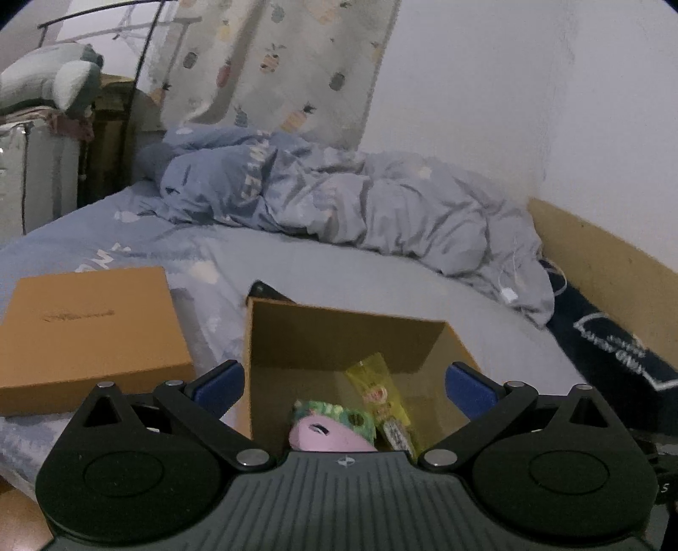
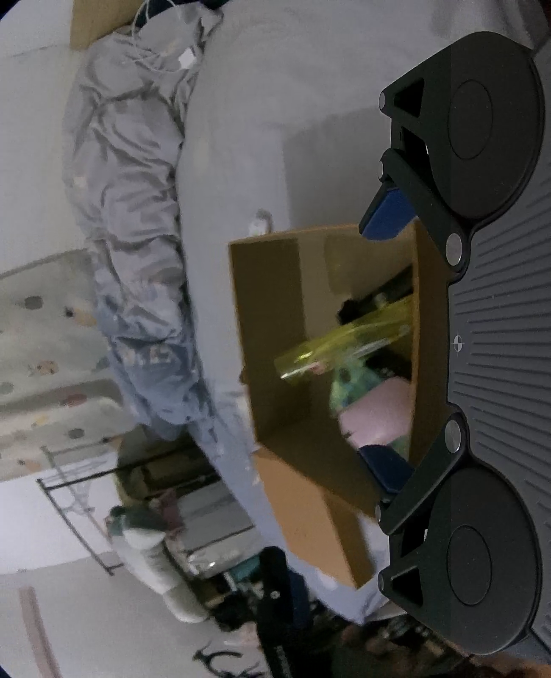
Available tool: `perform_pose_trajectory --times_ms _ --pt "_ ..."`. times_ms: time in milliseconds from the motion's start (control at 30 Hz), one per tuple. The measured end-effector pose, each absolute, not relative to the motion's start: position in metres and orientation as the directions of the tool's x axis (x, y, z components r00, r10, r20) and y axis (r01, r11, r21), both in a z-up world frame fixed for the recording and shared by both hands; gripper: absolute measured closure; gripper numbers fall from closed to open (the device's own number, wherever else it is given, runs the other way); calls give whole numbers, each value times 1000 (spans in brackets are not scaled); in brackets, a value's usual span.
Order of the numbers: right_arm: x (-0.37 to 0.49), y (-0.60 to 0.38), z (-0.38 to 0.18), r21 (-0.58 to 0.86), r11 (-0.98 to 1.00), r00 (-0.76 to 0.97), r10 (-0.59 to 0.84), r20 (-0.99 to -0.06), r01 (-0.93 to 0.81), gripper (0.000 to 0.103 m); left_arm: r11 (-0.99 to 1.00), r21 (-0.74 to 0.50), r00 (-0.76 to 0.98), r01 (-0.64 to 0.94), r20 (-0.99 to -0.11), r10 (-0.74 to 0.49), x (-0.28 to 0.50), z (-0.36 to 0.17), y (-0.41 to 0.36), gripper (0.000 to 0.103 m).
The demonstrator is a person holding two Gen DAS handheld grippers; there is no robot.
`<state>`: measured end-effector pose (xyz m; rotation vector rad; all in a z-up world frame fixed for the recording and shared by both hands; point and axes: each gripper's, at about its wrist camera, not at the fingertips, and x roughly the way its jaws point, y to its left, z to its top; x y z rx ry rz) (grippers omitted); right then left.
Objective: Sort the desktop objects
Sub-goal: 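Move both tools toward the flat orange Miaoweitu lid on the bed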
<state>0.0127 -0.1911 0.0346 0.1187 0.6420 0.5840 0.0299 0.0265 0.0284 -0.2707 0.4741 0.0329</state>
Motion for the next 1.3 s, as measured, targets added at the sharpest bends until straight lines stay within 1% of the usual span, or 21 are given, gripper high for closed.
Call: perform_pose_trajectory --times_ms 200,300,500,800,1000,1300 --pt "20 -165 67 285 809 643 583 -497 -514 0 950 -278 897 -139 -443 1 31 45 50 0" --pt "25 -150 83 284 796 639 600 -481 -534 0 951 -267 901 -155 -433 25 30 52 59 0" --pt "33 -120 116 283 769 630 634 -449 -573 0 934 -298 915 -197 -398 66 24 75 87 0" --pt "47 -55 175 258 706 593 699 -399 -659 0 918 -295 924 -265 -352 153 21 107 141 0" --pt "59 2 194 251 648 538 747 -391 -719 0 896 -299 912 -327 -347 217 24 113 180 0" --pt "91 78 210 301 572 452 805 -385 -763 0 860 -317 892 -399 -353 283 31 121 236 0"
